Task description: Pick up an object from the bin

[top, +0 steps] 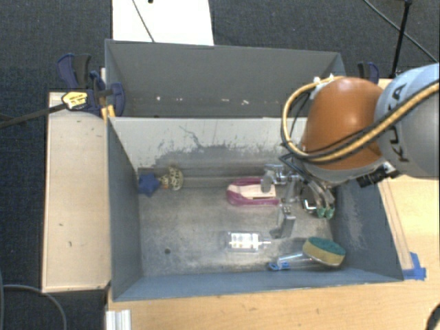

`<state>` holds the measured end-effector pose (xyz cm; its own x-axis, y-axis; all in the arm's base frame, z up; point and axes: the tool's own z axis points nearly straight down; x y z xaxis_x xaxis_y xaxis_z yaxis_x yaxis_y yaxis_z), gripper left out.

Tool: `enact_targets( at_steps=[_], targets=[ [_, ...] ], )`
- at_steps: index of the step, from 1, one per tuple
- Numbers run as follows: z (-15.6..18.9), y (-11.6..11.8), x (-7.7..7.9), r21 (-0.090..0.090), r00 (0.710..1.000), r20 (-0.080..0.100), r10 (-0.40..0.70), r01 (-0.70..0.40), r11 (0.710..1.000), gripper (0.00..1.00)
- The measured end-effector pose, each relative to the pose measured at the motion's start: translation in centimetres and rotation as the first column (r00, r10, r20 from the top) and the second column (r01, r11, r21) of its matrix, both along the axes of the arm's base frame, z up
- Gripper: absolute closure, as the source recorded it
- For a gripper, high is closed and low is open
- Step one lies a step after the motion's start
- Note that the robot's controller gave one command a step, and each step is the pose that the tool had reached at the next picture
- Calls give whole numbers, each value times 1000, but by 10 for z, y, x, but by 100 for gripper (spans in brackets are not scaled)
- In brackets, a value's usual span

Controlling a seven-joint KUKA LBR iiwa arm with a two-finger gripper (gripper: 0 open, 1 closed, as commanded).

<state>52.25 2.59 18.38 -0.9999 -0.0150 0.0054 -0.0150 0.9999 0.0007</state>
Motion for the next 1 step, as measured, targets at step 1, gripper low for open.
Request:
enact_targets(
  at_steps=[1],
  targets=[
    [-116,24,-42,0,997,9,75,-75,997,0]
  ],
)
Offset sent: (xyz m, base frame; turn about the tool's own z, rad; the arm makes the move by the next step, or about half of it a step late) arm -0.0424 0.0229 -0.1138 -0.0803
